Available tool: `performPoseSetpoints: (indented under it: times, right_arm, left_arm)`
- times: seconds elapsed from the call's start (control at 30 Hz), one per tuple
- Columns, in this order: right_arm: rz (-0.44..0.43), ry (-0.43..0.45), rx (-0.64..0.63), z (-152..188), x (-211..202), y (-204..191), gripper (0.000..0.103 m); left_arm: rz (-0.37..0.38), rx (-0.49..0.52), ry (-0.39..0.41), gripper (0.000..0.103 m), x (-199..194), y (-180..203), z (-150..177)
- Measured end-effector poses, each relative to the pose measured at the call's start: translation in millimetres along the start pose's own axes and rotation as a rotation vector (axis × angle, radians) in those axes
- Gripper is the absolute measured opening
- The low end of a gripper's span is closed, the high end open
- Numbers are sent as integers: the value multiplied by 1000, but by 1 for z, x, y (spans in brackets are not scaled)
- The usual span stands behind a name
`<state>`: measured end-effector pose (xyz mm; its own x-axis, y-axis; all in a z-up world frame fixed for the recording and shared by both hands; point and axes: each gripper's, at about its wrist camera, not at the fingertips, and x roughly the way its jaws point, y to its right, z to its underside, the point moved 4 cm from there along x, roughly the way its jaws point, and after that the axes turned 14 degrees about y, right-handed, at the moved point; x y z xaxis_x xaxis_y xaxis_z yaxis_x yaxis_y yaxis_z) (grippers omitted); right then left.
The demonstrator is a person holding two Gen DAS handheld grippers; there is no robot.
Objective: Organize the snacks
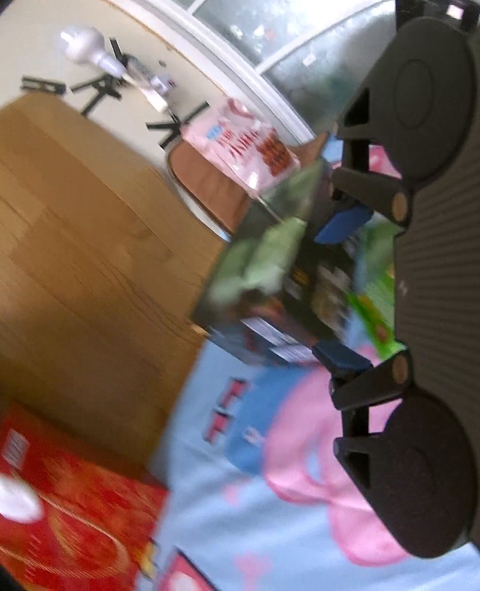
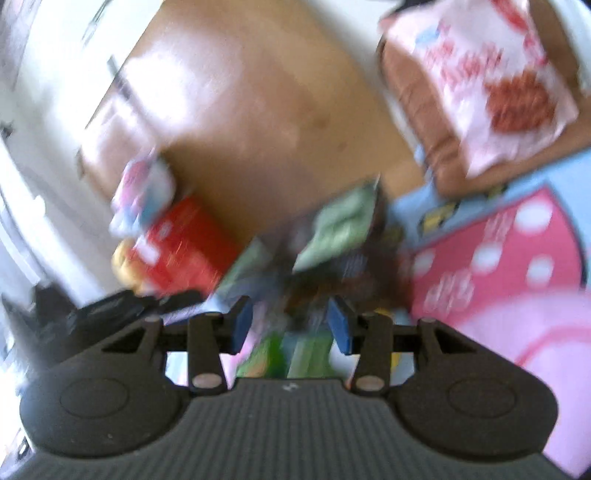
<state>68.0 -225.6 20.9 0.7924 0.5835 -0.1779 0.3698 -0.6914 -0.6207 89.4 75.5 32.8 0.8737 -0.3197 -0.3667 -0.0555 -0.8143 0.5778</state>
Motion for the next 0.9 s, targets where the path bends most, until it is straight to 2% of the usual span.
performPoseSetpoints:
  times: [0.07, 0.13, 0.2, 0.3, 0.4, 0.47, 0.53, 0.63, 0.7, 0.73, 0.8, 0.9]
  right_arm:
    - [-21, -70, 2, 19, -5, -6, 48]
    - [-31, -99, -51, 32, -11, -17, 48]
    - [0, -93, -155, 40, -21, -27, 48]
    - [54, -66, -214, 42, -39, -17, 48]
    - [121, -56, -153, 40, -51, 7, 45]
    - [95, -56, -67, 37, -59, 16, 39]
    - [62, -45, -42, 36, -64, 14, 39]
    - [56, -43, -95, 37, -56, 4, 39]
    - [50, -70, -81, 43, -48, 5, 34]
    - [41, -96, -64, 47, -44, 7, 29]
    - [37, -146, -32, 59, -40, 10, 29]
    - [-26, -194, -7, 71, -48, 4, 30]
  left_arm:
    - [-20, -17, -26, 61, -3, -6, 10]
    - [-6, -35, -44, 61, -11, -8, 19]
    - [25, -25, -62, 61, -23, -2, 29]
    - [114, 0, -135, 61, -38, 15, 51]
    - [222, 42, -205, 61, -53, 41, 74]
    - [264, 80, -237, 61, -63, 55, 89]
    - [290, 85, -279, 61, -69, 61, 104]
    - [278, 63, -350, 58, -65, 58, 126]
    - [242, 31, -365, 54, -58, 52, 133]
    - [240, 11, -355, 54, -56, 49, 131]
    - [201, -19, -329, 54, -52, 41, 123]
    - [129, -20, -260, 54, -51, 29, 107]
